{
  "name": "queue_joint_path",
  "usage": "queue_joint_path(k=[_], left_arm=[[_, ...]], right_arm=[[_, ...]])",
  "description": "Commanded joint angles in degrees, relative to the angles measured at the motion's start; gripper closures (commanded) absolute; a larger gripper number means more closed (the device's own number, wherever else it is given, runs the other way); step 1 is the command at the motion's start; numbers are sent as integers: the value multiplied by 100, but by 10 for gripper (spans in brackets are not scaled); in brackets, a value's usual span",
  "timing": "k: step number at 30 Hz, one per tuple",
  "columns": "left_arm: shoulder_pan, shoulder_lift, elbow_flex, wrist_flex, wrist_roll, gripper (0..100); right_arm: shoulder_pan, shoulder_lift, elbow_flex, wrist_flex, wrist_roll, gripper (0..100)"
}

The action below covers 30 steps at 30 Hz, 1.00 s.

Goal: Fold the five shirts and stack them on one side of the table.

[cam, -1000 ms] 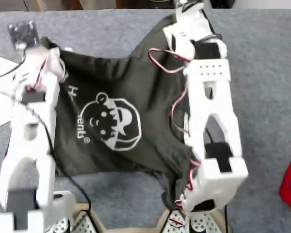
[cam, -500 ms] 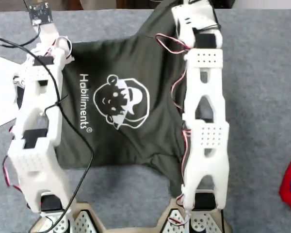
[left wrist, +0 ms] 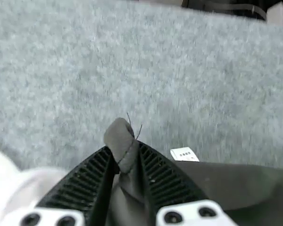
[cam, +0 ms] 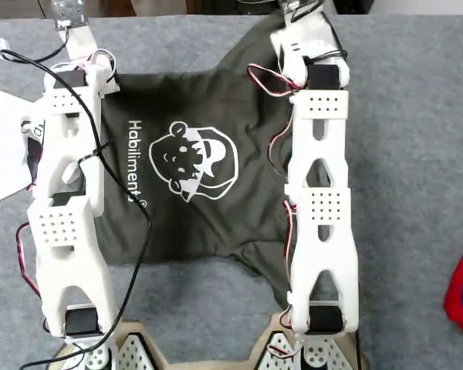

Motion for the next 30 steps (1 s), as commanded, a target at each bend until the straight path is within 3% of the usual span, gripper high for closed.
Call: queue_joint_path(k=[1,7,13,22,30], left_arm=[[-18,-84,-774,1196,-360,980],[26,-84,-1556,3182,-633,980],[88,-57,-1978,4633,-642,980],[97,-145,-695,4774,-800,981],[44,-1007,888,4765,-1029,981]], right_arm=[[92,-611,-321,958,70,993],[-4,-1367,-321,2716,105,993],[-198,-2000,-312,4097,114,993],[-215,-2967,4,4132,70,993],[-268,-4725,3512,4123,97,993]])
